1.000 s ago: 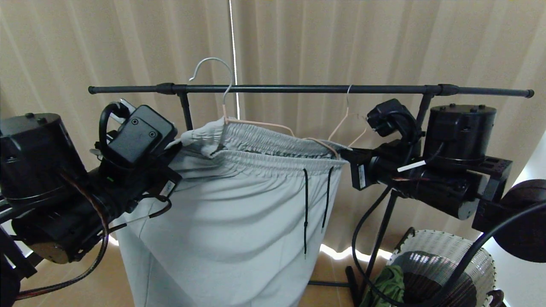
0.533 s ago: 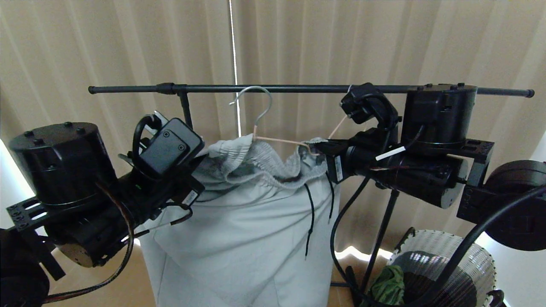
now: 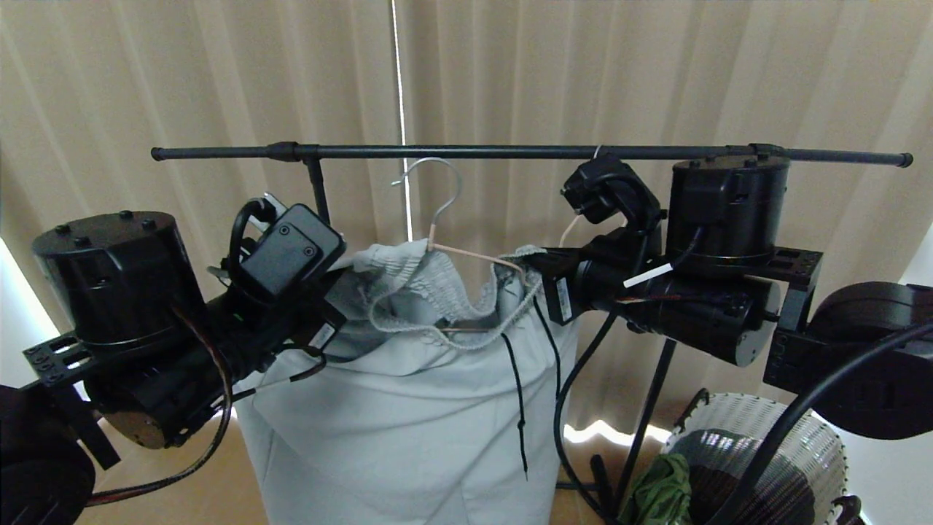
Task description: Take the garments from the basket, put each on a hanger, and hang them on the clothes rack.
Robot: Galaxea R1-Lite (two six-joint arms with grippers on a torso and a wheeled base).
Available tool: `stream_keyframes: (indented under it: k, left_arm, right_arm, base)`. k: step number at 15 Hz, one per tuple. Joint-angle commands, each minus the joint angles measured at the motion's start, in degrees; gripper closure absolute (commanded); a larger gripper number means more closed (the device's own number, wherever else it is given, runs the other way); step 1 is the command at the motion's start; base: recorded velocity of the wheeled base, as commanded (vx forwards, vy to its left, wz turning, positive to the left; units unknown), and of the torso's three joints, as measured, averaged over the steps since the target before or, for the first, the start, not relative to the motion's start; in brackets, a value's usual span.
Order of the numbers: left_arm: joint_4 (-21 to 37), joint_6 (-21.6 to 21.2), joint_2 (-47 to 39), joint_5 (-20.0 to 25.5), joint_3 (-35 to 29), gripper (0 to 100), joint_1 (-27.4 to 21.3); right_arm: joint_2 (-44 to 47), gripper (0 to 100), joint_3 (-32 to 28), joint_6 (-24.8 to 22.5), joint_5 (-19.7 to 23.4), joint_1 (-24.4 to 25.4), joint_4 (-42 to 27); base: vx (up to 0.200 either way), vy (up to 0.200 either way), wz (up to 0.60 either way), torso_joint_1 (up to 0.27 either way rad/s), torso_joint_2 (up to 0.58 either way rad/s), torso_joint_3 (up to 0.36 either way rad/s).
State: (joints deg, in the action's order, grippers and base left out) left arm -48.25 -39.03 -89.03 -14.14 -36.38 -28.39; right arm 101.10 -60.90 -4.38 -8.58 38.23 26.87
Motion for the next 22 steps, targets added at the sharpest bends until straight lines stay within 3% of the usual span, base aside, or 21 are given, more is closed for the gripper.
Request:
stream_keyframes:
  k: [1,5,8,11,12,17,19,22]
  left_arm:
    - [0.0,0.0,0.1,-0.5,-0.2,100,4.0]
    - [0.0,0.9,-0.4,-3.8,-1.3,100,6.3]
    - [0.2,4.9,-0.4,-4.7,-3.3,100,5.9]
    - [0.2,7.1,-0.4,-5.4,-3.5,100,4.9]
    - [0.2,7.6,-0.4,-5.4,-3.6,100,4.4]
    - [0.2,9.9,-1.9,-5.5,-5.4,100,2.6]
    - [0.2,10.2,-2.9,-6.4,-6.1,100,1.6]
    - [0.2,12.1,-2.6,-6.6,-6.0,100,-1.1]
  right_arm:
    - [-1.1,100,0.9,-0.1,-0.1,-2.2,-0.1]
    - [-3.9,100,4.2,-0.5,0.0,-2.2,-0.3]
    - [-4.9,100,8.3,-0.5,0.4,-2.1,0.2]
    - [-5.0,100,8.3,-0.5,0.6,-1.4,0.4]
    - [-5.1,0,8.4,-0.5,0.5,-0.5,0.4]
    - [-4.8,0,8.3,-3.3,1.6,1.1,3.3]
    - [-3.5,0,8.4,-5.3,5.9,1.1,9.7]
    - [0.5,0,5.6,-8.7,6.2,0.7,14.2]
  base:
    - [0.0,0.0,0.0,0.0,0.0,0.0]
    - [0.0,0.0,0.0,0.0,0.0,0.0]
    - [0.0,0.0,0.0,0.0,0.0,0.0]
    - [0.0,0.0,0.0,0.0,0.0,0.0]
    - [0.0,0.0,0.0,0.0,0.0,0.0]
    - [0.0,0.0,0.0,0.0,0.0,0.0]
    - [0.0,0.0,0.0,0.0,0.0,0.0]
    - [0.0,0.0,0.0,0.0,0.0,0.0]
